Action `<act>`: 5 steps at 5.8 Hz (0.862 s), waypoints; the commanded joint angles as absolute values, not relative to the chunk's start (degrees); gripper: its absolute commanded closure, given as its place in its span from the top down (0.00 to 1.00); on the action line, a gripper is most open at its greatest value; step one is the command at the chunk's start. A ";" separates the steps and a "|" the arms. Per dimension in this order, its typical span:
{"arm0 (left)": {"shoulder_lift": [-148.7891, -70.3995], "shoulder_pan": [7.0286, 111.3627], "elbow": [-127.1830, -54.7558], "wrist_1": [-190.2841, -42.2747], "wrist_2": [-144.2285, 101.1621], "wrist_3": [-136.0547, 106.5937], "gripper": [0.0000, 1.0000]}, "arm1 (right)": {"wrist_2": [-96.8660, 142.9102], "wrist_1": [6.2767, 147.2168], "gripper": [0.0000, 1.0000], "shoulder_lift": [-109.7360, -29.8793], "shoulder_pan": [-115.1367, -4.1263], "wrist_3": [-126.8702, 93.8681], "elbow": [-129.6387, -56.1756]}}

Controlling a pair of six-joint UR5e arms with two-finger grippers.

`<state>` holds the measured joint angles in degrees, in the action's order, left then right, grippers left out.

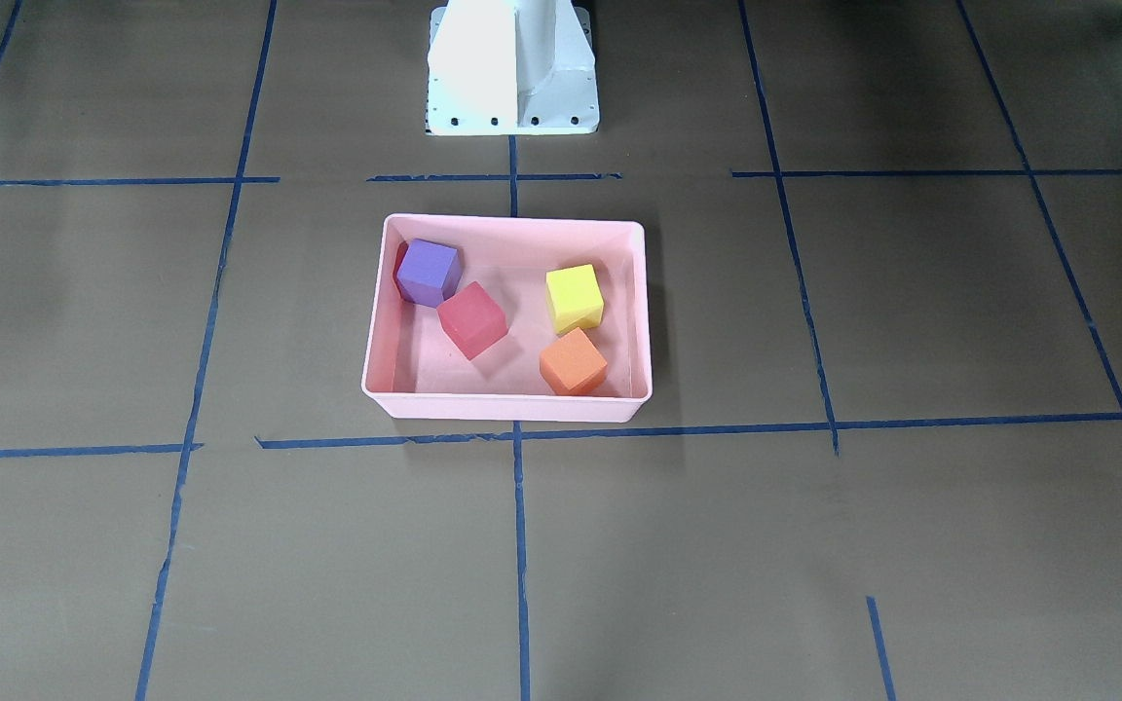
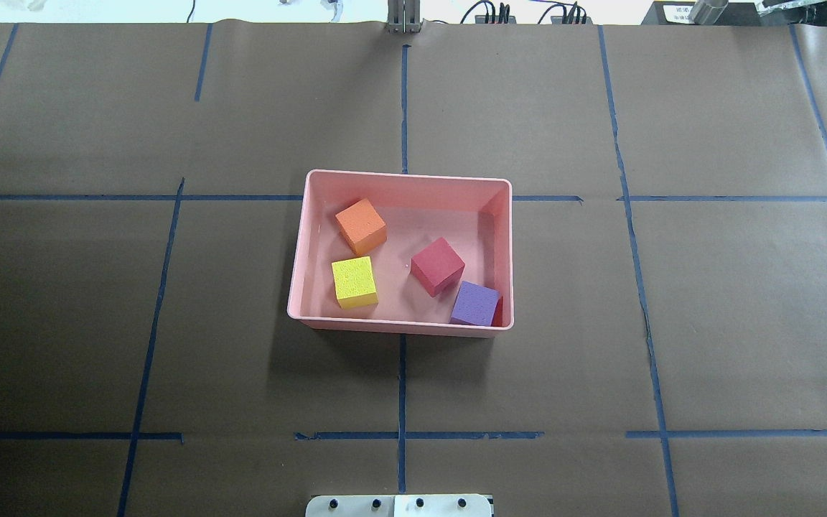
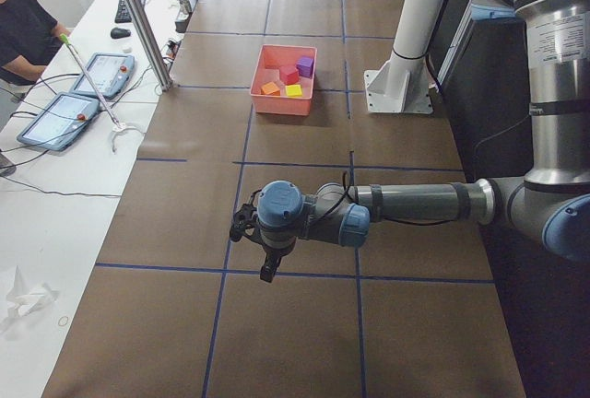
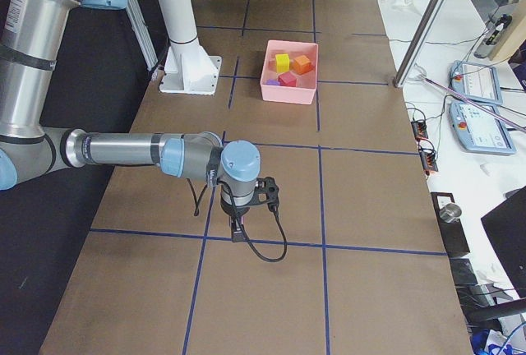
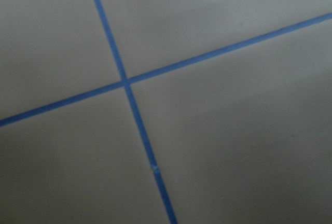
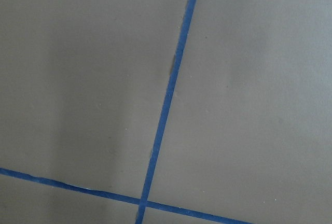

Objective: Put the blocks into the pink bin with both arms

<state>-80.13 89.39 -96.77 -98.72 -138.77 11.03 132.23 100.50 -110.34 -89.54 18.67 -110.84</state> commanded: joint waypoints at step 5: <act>-82.27 90.09 -97.73 -83.75 -130.89 8.08 1.00 | 132.10 97.30 1.00 -110.48 -89.74 14.59 -109.51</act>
